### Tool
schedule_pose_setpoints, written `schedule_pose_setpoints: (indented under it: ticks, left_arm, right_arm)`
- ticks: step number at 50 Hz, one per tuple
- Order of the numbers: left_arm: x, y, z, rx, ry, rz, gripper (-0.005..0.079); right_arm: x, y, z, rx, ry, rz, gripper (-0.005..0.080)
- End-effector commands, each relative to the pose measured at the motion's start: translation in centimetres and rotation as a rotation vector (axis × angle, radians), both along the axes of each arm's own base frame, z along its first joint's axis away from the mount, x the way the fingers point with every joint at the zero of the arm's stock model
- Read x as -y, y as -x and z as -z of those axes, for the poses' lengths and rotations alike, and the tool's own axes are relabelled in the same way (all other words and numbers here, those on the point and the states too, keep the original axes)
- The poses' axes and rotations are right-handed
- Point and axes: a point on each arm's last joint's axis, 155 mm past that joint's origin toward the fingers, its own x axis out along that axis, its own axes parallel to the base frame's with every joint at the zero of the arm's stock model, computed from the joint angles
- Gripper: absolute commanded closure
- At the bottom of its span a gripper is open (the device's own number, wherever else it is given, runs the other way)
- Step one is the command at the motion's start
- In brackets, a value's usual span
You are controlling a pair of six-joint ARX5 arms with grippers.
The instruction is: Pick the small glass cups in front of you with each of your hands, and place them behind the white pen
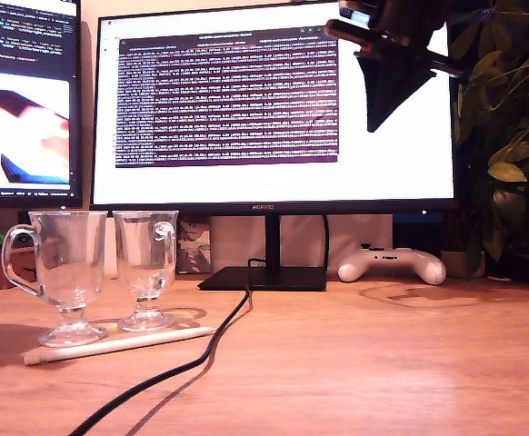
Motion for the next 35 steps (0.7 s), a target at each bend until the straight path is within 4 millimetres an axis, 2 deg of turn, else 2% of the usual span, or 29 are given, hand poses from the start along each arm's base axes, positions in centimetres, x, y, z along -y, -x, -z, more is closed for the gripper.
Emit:
schedule_pose_setpoints:
  ticks: [1, 17, 27, 35]
  left_arm:
    - [0.1, -0.1, 0.8, -0.001, 0.011, 0.0, 0.0764]
    - [0.3, -0.6, 0.5, 0.021, 0.038, -0.017, 0.0764]
    - [0.3, -0.7, 0.3, 0.031, 0.04, -0.017, 0.0764]
    - [0.4, -1.3, -0.2, 0.052, 0.072, -0.04, 0.0764]
  right_arm:
    - [1.1, -0.1, 0.5, -0.007, 0.016, 0.028, 0.0765]
    - [4.9, -0.6, -0.2, 0.021, 0.029, 0.108, 0.0765]
    - [7.3, 0.2, -0.1, 0.053, 0.021, 0.156, 0.0765]
    - [8.5, 1.6, -0.4, 0.11, 0.011, 0.174, 0.0765]
